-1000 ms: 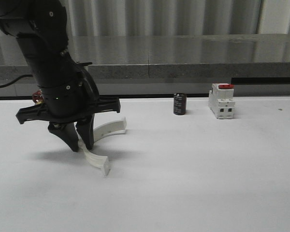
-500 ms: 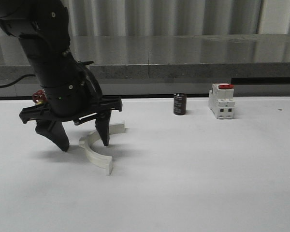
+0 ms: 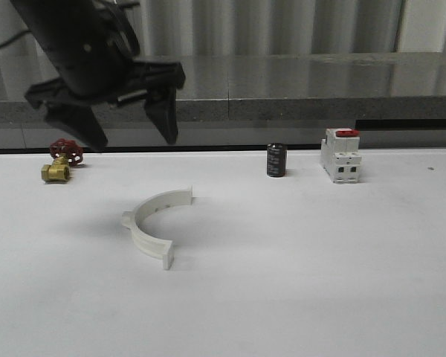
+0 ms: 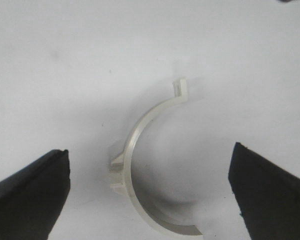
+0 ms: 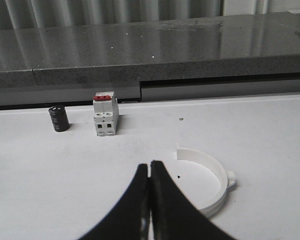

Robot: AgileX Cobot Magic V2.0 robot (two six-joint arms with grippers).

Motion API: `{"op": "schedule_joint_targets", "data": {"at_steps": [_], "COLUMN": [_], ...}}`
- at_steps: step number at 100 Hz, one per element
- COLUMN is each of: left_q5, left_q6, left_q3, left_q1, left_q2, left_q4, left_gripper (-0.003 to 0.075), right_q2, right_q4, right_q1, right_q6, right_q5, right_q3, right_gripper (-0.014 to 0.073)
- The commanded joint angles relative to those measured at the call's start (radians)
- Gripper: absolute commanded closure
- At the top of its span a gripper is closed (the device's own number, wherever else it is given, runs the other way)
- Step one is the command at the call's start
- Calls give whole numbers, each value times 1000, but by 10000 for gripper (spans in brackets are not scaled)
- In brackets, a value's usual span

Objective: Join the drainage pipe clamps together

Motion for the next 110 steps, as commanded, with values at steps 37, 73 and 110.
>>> {"op": "schedule_joint_targets", "data": {"at_steps": [37,73,110], "left_q5": [39,-87,-146], "left_q6": [237,275,275], "left_q3": [-4,320,655], "left_q1": [255,339,339], "left_q2": [-365,-732,-1137], "left_q4": [-7,-1,25], "left_gripper": [94,123,263], "right_q2": [-19,-19,-19], "right_q4": [-3,-3,-3], "right_q1": [-4,-4,-4], "right_q6": [-6,-6,-6], "right_q5": [-85,-90,-112], "right_q3": [-17,-17,-17], "right_gripper": [661,661,661]}}
